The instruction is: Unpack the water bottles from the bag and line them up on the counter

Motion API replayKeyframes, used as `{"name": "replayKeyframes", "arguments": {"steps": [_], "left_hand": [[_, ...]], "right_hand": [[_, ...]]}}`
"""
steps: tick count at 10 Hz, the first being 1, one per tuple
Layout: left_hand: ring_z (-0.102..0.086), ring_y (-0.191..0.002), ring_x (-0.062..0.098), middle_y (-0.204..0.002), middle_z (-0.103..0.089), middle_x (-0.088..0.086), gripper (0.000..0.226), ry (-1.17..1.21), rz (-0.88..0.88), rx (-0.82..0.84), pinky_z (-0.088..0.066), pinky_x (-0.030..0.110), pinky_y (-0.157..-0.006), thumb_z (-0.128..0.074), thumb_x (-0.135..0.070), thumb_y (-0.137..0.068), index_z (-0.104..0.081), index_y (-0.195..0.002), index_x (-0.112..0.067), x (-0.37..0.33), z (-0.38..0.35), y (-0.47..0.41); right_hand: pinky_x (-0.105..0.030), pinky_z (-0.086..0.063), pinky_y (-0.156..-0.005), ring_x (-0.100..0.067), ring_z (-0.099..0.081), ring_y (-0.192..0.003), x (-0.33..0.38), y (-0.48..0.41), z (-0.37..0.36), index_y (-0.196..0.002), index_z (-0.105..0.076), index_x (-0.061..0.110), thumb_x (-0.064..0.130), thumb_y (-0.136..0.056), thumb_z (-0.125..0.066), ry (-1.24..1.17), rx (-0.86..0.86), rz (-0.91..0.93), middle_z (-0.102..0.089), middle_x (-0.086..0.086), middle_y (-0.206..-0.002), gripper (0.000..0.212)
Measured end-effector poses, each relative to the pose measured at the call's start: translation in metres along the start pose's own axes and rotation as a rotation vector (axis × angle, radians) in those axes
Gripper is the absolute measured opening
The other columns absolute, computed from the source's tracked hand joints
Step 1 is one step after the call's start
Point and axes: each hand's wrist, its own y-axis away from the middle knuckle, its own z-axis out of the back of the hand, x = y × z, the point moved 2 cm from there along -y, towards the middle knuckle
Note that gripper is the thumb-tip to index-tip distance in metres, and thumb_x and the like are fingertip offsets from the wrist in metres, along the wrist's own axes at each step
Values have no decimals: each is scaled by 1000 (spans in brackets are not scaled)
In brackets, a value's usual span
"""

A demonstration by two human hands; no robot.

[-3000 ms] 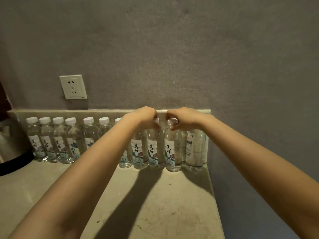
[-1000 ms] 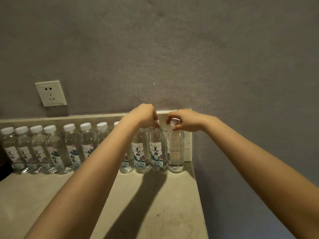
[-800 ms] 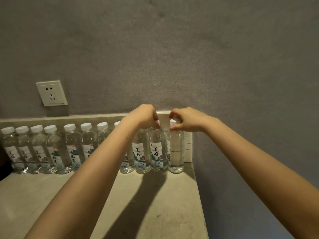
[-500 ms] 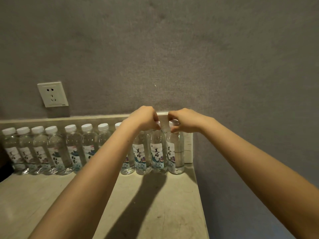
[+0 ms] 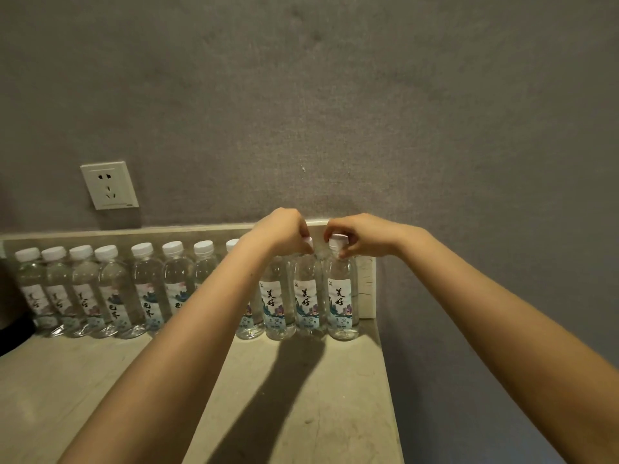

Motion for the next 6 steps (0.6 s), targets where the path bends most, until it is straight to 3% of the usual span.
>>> {"name": "replayKeyframes", "arguments": {"steps": [2,4,5,6], "left_hand": [[-59,-77,20,-84,-68,2,25,-33,-2,-13,-48,31,-68,-70,-35,-80,-74,-97,-18,-2,0,4],[-63,-85,23,-93,-69,3,27,-92,21,-71,-54,34,-72,-58,-35,-86,-70,-102,-17,-3,-7,13],[-59,-98,21,-115,-56,2,33,-72,32,-215,-54,37,-79,-56,-37,-87,-63,-113,-17,-3,-18,24],[-52,-110,18,-128,-47,3,41,148,58,-474,-49,32,-90,-58,-36,-89,-57,-124,-14,-4,-26,44]], "right_hand": [[-30,-43,-82,-13,-53,-86,-2,0,0,-118,-56,26,15,-85,-68,-10,-1,8,-62,1,-114,37],[-24,-41,-85,-7,-51,-97,1,6,-6,-131,-49,23,19,-87,-67,-63,-44,-27,-54,1,-134,48],[-30,-44,-93,-10,-52,-111,2,21,-14,-140,-40,22,32,-86,-67,-110,-178,-64,-49,2,-140,61],[-43,-46,-96,-20,-51,-121,-1,34,-25,-139,-38,24,45,-85,-62,-93,-445,-198,-49,2,-140,63]]}}
